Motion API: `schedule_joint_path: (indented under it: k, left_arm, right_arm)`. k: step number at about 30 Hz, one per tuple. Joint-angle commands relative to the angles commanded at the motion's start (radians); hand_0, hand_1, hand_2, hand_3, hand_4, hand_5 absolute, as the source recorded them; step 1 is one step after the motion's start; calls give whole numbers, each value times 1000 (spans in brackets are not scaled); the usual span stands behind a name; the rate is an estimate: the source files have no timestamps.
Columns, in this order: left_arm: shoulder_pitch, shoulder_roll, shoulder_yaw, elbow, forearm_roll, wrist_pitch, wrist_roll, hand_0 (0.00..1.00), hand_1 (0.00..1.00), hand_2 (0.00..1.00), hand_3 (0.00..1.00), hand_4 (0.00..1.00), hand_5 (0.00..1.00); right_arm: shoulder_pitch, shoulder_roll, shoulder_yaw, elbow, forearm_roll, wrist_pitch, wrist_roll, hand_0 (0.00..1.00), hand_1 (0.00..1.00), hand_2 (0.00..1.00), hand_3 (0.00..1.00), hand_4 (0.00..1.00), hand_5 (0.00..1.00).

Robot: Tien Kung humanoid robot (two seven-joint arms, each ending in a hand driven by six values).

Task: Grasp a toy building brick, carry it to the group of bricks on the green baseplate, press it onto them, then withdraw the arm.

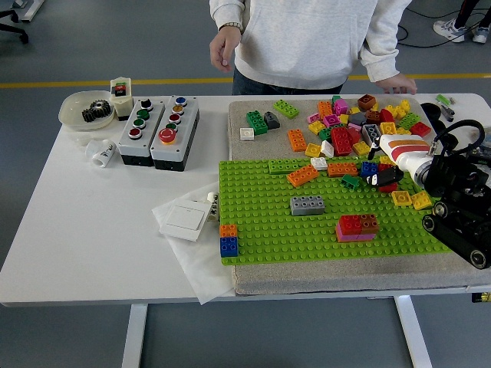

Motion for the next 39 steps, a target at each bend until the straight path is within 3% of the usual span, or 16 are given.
schedule_joint_path:
  k: [13, 39]
  left_arm:
    - [-14, -2, -2, -2, 8, -3, 5, 766, 760, 793, 594, 622, 617]
    - [-29, -1, -3, -3, 12, -2, 5, 765, 761, 794, 593, 622, 616]
  right_arm:
    - [23, 41, -17, -77, 19, 18, 12, 739, 697, 721, 621, 855, 331]
    - [56, 66, -72, -133, -4, 82, 17, 737, 700, 720, 605, 855, 360]
